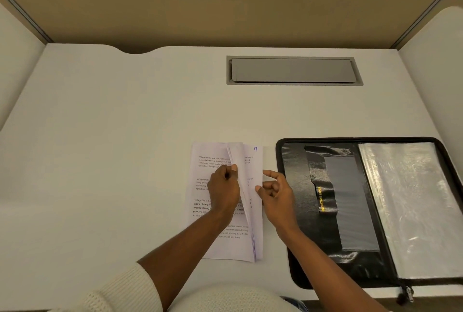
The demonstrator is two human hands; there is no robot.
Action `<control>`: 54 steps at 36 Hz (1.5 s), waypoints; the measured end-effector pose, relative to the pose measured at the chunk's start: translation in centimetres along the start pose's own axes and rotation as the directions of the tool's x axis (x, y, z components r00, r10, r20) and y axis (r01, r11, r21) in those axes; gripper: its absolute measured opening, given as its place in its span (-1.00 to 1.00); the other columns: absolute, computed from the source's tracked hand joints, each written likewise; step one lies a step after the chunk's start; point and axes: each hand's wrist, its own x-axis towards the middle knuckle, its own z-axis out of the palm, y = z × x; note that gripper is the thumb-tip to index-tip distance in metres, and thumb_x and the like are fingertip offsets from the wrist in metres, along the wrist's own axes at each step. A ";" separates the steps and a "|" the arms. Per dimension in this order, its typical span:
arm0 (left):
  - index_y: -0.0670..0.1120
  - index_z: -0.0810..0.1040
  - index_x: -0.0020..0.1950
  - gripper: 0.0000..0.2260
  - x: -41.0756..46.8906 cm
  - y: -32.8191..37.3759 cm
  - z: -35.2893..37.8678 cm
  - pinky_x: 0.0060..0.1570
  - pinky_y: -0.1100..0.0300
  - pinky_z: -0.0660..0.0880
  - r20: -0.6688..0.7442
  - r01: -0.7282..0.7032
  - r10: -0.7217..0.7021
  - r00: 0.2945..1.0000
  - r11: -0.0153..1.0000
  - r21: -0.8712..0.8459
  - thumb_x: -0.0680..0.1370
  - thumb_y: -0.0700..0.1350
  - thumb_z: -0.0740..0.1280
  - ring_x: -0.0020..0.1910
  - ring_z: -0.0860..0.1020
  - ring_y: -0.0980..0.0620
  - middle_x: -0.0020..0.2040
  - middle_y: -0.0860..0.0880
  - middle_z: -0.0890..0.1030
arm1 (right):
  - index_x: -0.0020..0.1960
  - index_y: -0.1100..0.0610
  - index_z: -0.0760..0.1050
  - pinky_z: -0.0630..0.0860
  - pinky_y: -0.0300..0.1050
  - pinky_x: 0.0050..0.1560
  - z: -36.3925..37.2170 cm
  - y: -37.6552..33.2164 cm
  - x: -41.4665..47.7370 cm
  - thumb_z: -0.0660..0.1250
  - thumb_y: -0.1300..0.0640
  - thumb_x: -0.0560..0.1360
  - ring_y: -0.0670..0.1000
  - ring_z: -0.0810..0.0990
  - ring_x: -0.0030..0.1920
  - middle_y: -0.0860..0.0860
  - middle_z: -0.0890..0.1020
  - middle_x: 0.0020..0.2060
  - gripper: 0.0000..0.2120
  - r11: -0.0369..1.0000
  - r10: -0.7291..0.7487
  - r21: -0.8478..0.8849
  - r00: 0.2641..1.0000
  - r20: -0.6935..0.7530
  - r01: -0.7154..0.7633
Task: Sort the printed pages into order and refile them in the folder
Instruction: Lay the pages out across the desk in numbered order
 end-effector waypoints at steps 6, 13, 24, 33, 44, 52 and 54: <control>-0.05 0.37 -0.27 -0.62 -0.2 -0.1 0.0 -0.25 0.12 0.32 -0.015 -0.020 0.019 1.000 1.000 -0.016 0.74 -0.03 0.23 -0.33 0.34 0.08 -0.37 0.07 0.41 | 0.42 -0.11 0.45 0.68 -0.20 -0.07 -0.1 0.0 -0.4 0.51 0.21 0.55 -0.09 0.70 -0.05 -0.13 0.64 0.08 -0.48 0.989 -0.114 -0.096 0.993 0.019 0.115; -0.06 0.33 -0.27 -0.62 0.0 -0.3 0.1 -0.24 0.04 0.29 -0.040 -0.029 0.029 0.999 1.000 -0.001 0.74 -0.05 0.21 -0.32 0.30 0.04 -0.35 0.02 0.37 | 0.16 -0.07 0.62 0.66 -0.26 0.05 0.4 -0.1 -0.7 0.43 0.13 0.61 -0.19 0.69 0.03 -0.14 0.72 0.03 -0.84 0.992 -0.106 -0.062 0.994 0.024 0.107; -0.03 0.42 -0.26 -0.65 0.1 -0.4 0.0 -0.26 0.12 0.36 -0.025 -0.004 0.003 1.000 0.998 -0.058 0.73 -0.03 0.27 -0.34 0.36 0.07 -0.37 0.07 0.45 | 0.02 0.04 0.68 0.71 0.08 0.06 0.1 0.2 -0.7 0.42 0.02 0.61 -0.03 0.72 -0.05 -0.10 0.74 -0.13 -0.89 1.000 -0.015 -0.020 1.000 -0.006 0.015; -0.12 0.57 -0.20 -0.66 0.0 -0.4 -0.3 -0.08 0.13 0.53 -0.010 0.031 -0.032 0.999 0.989 -0.142 0.73 -0.04 0.25 -0.17 0.61 0.04 -0.22 0.08 0.68 | -0.08 0.09 0.67 0.72 0.04 0.01 0.0 -0.3 -0.6 0.38 0.05 0.64 -0.01 0.73 -0.13 -0.06 0.74 -0.18 -0.81 0.999 0.035 -0.030 0.999 -0.011 -0.035; -0.11 0.61 -0.15 -0.61 -0.3 0.2 -0.1 -0.09 0.03 0.61 0.001 0.019 -0.019 1.000 0.994 -0.104 0.64 0.19 0.38 -0.14 0.68 -0.02 -0.23 0.03 0.69 | -0.03 0.09 0.67 0.73 0.00 0.00 -0.2 -0.4 -0.6 0.36 0.01 0.64 -0.05 0.74 -0.09 -0.08 0.75 -0.12 -0.81 0.998 0.053 -0.017 0.999 0.011 -0.053; -0.03 0.65 -0.11 -0.64 -0.9 1.0 0.0 -0.11 0.26 0.53 0.027 -0.049 0.049 0.998 0.999 -0.022 0.46 0.25 0.57 -0.16 0.65 0.12 -0.19 0.07 0.70 | -0.01 0.05 0.70 0.70 0.15 0.07 -0.4 -0.5 -0.4 0.41 -0.06 0.61 0.00 0.74 -0.05 -0.06 0.75 -0.13 -0.80 0.998 0.055 -0.011 0.998 0.043 -0.054; -0.03 0.65 -0.10 -0.65 -0.7 0.7 0.0 -0.06 0.20 0.58 0.036 -0.066 0.066 0.997 0.998 0.000 0.45 0.23 0.57 -0.14 0.66 0.09 -0.18 0.07 0.70 | -0.01 0.05 0.70 0.69 0.20 0.05 -0.4 -0.6 -0.4 0.42 -0.12 0.58 0.03 0.74 -0.07 -0.04 0.75 -0.15 -0.76 0.999 0.045 -0.013 0.998 0.050 -0.045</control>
